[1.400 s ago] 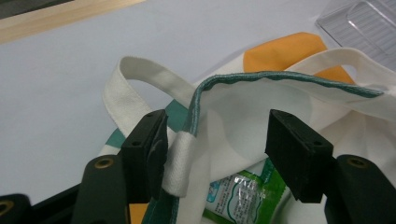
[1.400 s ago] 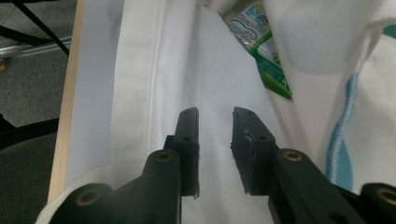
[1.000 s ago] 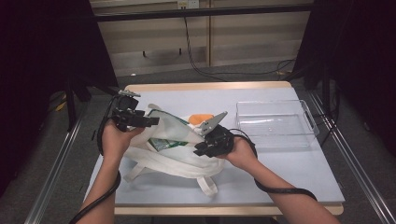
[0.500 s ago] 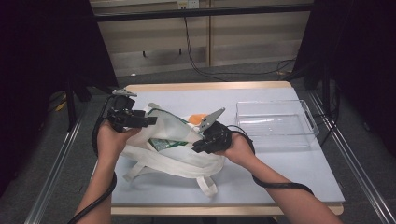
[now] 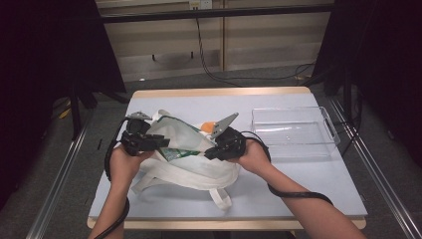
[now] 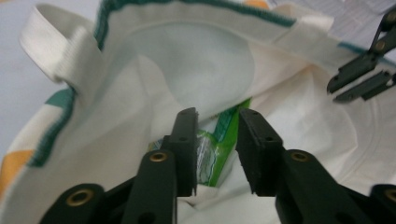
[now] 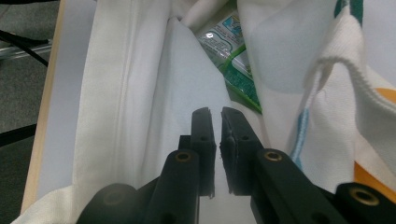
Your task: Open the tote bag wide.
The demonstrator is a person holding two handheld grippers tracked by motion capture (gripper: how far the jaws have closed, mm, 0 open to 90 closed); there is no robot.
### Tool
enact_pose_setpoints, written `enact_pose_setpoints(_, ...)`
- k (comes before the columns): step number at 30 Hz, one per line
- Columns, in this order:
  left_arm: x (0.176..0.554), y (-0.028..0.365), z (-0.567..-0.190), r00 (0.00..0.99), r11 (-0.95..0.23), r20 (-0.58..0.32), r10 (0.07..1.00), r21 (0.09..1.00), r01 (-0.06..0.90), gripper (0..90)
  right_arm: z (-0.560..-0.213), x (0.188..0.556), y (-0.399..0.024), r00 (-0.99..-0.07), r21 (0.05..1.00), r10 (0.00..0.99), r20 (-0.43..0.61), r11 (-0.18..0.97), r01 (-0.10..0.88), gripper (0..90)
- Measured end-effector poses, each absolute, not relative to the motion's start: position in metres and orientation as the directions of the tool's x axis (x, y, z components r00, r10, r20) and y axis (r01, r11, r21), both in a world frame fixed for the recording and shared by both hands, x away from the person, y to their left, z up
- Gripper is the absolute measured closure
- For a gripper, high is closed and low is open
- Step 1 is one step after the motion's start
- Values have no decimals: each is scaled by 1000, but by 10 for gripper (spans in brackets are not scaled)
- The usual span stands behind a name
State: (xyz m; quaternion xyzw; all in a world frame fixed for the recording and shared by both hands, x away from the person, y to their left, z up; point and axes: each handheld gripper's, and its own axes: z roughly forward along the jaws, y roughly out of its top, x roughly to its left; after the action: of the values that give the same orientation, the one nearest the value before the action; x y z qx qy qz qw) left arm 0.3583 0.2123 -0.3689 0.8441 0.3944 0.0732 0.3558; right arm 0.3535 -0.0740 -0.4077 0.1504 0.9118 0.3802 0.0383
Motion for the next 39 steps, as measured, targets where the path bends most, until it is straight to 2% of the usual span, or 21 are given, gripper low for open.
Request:
enact_pose_setpoints(5, 353, 217, -380, 677, -406, -200, 709, 669, 622, 750, -406, 355, -71, -950, 708, 310, 40, 662, 246, 832)
enact_pose_setpoints(18, 340, 231, -400, 653, -399, -187, 734, 660, 637, 806, -405, 360, -61, -951, 689, 308, 16, 687, 234, 836)
enact_pose_setpoints(27, 335, 237, -410, 635, -396, -184, 751, 643, 655, 825, -408, 367, -60, -943, 673, 334, 12, 694, 254, 842)
enact_pose_setpoints(31, 335, 240, -413, 639, -409, -177, 748, 635, 655, 873, -410, 374, -63, -937, 667, 349, 10, 696, 267, 842)
enact_pose_setpoints(39, 334, 241, -420, 635, -411, -182, 751, 624, 665, 896, -414, 382, -68, -922, 662, 388, -1, 691, 290, 852)
